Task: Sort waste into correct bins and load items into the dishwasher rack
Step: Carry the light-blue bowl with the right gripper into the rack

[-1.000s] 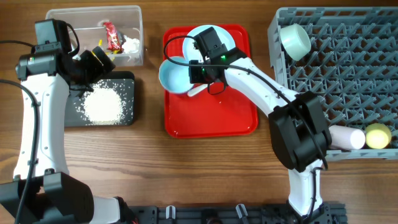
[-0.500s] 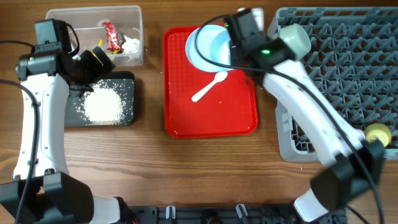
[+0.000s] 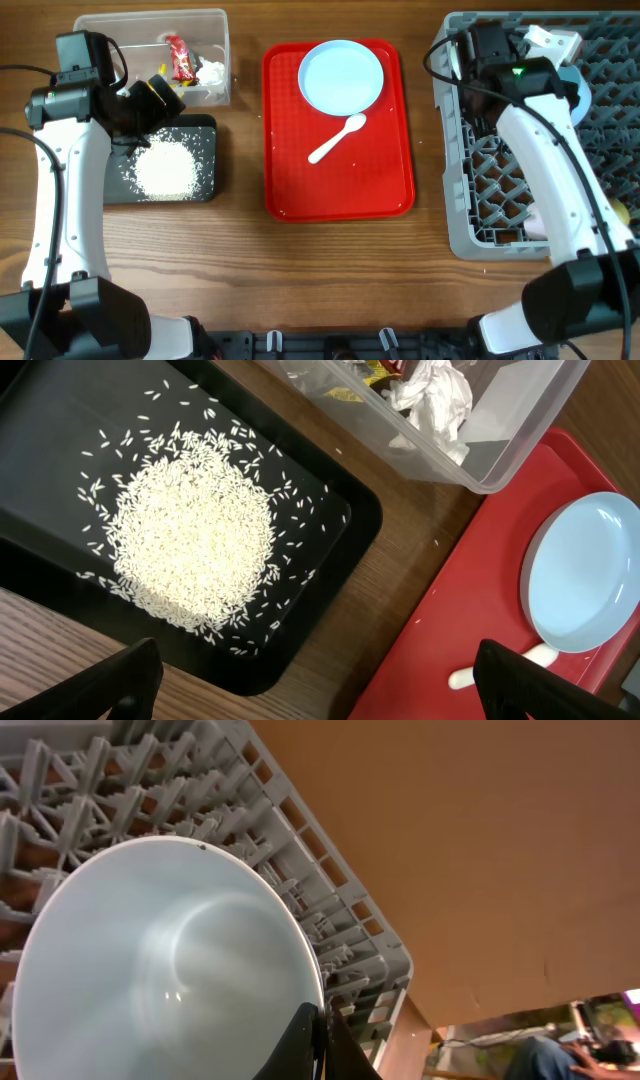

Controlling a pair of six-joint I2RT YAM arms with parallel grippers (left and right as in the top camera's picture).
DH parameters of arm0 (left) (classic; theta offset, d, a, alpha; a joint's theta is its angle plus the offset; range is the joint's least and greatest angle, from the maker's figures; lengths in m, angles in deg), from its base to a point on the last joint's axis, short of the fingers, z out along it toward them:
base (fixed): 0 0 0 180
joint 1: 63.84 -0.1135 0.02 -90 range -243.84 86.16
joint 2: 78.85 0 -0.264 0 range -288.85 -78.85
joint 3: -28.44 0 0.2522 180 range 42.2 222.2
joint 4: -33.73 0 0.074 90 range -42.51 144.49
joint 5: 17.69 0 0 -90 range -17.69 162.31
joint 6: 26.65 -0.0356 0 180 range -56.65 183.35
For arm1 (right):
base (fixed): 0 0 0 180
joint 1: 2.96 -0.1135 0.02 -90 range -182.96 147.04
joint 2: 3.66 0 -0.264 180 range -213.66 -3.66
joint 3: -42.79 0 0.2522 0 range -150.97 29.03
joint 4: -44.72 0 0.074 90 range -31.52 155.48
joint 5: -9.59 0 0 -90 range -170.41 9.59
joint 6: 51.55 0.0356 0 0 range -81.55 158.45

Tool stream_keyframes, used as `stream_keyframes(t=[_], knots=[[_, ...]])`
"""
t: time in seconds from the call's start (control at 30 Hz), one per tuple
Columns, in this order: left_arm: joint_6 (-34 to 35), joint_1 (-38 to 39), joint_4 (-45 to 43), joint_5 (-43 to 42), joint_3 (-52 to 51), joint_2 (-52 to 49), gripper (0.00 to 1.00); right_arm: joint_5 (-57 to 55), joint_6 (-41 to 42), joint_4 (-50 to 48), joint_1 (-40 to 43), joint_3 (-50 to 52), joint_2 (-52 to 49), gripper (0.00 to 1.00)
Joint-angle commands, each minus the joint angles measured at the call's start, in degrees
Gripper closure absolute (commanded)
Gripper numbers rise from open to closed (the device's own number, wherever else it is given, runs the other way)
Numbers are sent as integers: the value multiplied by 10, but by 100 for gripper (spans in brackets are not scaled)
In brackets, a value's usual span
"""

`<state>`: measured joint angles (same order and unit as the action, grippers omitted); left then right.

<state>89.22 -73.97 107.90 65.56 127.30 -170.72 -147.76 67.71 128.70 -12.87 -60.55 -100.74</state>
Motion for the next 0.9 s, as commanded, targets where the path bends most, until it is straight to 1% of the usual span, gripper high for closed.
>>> stream_keyframes(t=[0.0, 0.1, 0.23, 0.37, 0.47, 0.7, 0.77, 0.87], knots=[[5, 2, -1, -3, 5, 4, 0, -23, -24, -2, 0, 5, -50, 96], [5, 2, -1, -3, 5, 4, 0, -23, -25, 12, 0, 7, -96, 96], [5, 2, -1, -3, 5, 4, 0, 1, -23, 13, 0, 12, -126, 96], [5, 2, -1, -3, 5, 4, 0, 60, -22, 11, -8, 12, -133, 96], [5, 2, -1, -3, 5, 4, 0, 75, -21, 10, -23, 12, -133, 96], [5, 2, -1, -3, 5, 4, 0, 156, -25, 8, -48, 12, -133, 96], [5, 2, -1, -3, 5, 4, 0, 189, -50, 7, -58, 12, -133, 96], [5, 2, -1, -3, 5, 4, 0, 210, -53, 9, -79, 12, -133, 95]])
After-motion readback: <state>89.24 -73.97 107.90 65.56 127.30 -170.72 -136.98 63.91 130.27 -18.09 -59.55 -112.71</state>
